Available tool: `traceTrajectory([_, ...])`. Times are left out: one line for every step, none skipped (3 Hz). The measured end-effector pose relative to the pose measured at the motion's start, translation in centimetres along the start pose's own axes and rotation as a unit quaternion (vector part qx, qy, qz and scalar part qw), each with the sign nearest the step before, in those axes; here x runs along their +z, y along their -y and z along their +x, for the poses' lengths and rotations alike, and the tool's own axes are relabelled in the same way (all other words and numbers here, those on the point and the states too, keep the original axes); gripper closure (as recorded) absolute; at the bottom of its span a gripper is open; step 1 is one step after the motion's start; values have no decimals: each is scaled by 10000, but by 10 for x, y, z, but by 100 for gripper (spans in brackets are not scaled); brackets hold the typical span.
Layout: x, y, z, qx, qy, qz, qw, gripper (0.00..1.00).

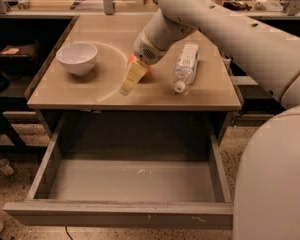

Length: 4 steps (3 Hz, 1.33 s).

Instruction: Pick orange from top drawer and place on counter

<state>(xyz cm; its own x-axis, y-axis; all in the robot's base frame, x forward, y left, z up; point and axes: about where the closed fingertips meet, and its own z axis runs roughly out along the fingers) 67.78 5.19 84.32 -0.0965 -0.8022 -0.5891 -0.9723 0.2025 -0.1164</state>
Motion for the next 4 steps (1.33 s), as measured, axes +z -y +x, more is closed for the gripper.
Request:
traceTrajectory([-14,6,-7,-41,54,79,9999,0])
traceTrajectory([-37,19,-14,-34,69,222,9997,0])
traceTrajectory([-117,42,-28,10,-193,832,9963,0])
traceTrajectory([-224,51,-19,371,-755,1612,9833,0])
